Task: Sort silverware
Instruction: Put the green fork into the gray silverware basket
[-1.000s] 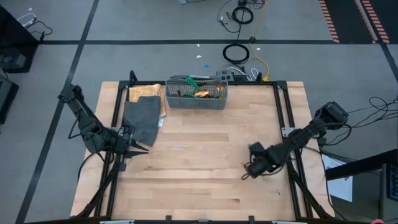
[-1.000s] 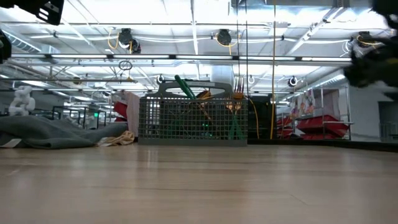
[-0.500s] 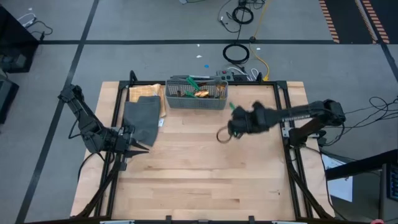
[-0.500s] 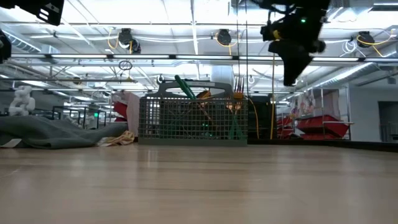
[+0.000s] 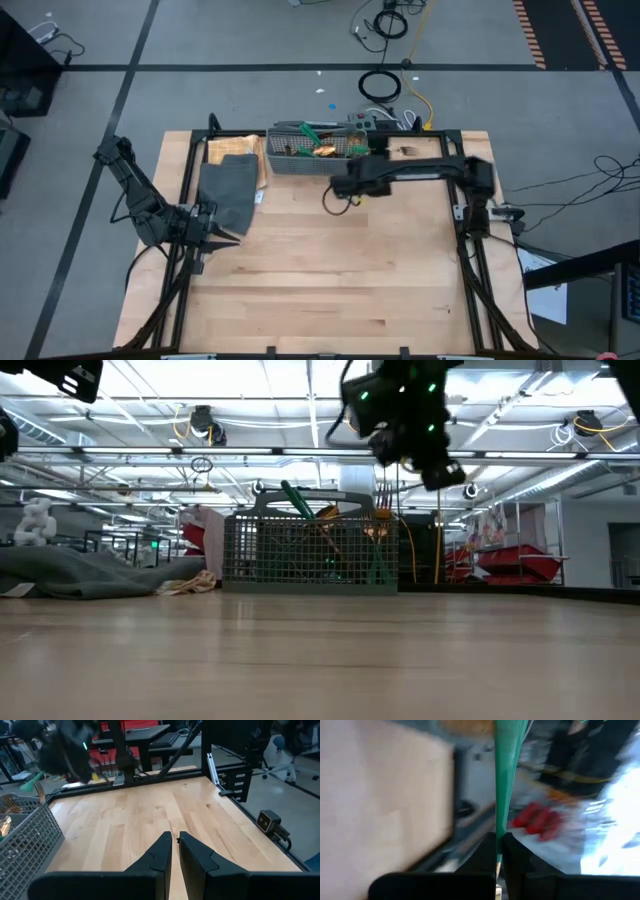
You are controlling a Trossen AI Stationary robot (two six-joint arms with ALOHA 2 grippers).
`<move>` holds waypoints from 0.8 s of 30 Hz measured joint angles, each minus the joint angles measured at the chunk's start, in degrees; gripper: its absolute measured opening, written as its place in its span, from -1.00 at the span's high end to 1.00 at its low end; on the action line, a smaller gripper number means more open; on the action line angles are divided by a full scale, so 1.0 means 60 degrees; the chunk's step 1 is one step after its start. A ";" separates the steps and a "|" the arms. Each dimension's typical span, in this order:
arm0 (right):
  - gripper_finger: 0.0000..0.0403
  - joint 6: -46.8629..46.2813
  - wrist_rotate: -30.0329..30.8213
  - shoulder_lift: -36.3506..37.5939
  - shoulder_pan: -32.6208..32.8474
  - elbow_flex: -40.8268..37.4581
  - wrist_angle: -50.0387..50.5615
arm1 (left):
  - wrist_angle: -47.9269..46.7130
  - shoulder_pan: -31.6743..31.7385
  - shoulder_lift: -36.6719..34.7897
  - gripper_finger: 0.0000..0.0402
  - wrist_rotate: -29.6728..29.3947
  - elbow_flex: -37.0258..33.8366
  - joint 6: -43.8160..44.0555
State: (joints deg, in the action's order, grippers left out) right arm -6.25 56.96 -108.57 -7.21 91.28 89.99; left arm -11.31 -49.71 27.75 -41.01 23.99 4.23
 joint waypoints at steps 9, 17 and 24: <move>1.00 0.1710 0.2322 -0.1626 -0.0079 0.0584 -0.0002 | -0.0007 0.0000 0.0000 0.79 0.0000 0.0000 0.0004; 1.00 0.4374 0.3933 -0.1672 -0.0379 0.0595 0.0009 | -0.0032 -0.0002 0.0004 0.79 0.0000 0.0000 -0.0001; 1.00 0.5797 0.4285 -0.1672 -0.0458 0.0595 -0.0269 | -0.0033 -0.0003 0.0004 0.79 0.0000 0.0000 -0.0004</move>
State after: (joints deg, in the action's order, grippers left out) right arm 28.54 82.67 -118.61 -9.96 94.85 88.37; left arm -11.51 -49.73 27.77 -41.01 23.99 4.21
